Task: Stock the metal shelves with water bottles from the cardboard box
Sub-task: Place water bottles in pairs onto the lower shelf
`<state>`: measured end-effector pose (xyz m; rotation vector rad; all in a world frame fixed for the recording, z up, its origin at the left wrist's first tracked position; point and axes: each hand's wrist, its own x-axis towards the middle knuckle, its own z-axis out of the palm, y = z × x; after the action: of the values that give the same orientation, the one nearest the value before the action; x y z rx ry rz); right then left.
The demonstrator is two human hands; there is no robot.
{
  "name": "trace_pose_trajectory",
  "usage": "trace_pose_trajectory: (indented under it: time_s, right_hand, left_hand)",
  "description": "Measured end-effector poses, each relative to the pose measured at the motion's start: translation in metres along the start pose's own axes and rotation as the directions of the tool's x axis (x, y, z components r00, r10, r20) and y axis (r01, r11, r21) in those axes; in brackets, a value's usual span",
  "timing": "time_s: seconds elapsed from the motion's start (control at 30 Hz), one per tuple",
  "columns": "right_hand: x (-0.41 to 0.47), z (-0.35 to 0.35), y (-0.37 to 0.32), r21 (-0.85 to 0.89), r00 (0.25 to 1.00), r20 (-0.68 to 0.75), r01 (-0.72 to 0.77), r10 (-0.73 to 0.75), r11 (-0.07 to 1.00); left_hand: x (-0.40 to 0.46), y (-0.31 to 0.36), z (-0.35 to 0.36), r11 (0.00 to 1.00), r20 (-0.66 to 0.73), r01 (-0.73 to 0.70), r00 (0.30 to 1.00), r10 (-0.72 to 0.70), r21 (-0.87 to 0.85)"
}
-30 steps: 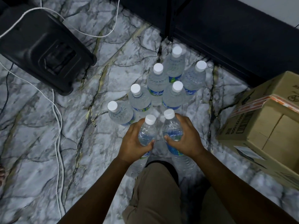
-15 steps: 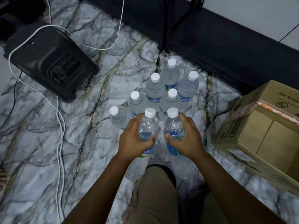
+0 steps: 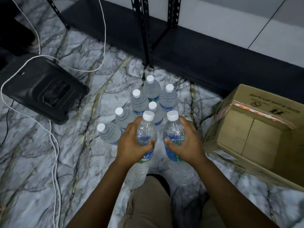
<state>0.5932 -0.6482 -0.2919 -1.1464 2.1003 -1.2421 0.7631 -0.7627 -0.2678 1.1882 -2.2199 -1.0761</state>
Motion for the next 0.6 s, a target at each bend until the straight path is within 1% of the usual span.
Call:
trace_pose_trajectory:
  time_s: [0.27,0.6]
  right_hand:
    - [-0.002,-0.072,-0.001,0.022,0.993,-0.107,-0.056,0.058,0.998]
    - [-0.018,-0.192,0.009,0.053,0.954,-0.286,-0.073,0.085,0.996]
  left_hand:
    - [0.015,0.068,0.027,0.996,0.062,-0.086,0.995,0.084,0.02]
    - [0.026,0.169,0.091,0.985,0.157,-0.171,0.972,0.173,-0.021]
